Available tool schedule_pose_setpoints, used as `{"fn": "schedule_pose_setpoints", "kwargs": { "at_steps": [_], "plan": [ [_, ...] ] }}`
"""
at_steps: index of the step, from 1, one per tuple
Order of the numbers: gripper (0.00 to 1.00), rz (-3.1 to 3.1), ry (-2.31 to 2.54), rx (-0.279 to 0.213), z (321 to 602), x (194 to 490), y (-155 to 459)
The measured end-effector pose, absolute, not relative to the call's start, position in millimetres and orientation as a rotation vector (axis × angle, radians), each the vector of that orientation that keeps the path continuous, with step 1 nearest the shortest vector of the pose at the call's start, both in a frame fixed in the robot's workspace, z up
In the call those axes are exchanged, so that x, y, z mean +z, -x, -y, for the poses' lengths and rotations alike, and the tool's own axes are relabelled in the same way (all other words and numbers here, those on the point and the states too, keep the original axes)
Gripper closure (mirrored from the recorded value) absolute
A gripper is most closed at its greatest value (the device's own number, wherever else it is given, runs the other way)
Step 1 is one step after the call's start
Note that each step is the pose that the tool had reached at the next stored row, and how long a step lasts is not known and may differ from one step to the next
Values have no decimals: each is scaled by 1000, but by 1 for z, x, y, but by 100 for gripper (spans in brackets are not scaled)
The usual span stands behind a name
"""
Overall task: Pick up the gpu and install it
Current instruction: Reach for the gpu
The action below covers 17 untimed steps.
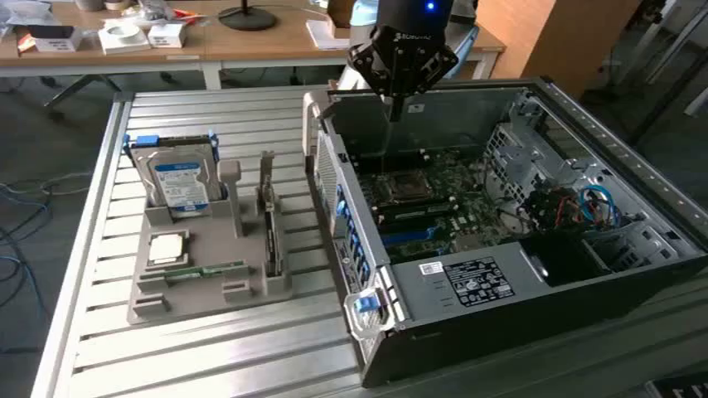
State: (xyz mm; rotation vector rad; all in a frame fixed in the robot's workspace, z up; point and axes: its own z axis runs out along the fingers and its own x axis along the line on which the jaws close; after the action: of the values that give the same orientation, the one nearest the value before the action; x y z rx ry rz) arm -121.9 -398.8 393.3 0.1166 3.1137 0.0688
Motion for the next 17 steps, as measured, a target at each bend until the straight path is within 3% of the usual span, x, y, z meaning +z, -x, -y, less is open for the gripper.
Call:
{"fn": "schedule_pose_setpoints", "kwargs": {
  "at_steps": [17],
  "plan": [
    [89,-3114,-117,69,399,393,128]
  ]
}}
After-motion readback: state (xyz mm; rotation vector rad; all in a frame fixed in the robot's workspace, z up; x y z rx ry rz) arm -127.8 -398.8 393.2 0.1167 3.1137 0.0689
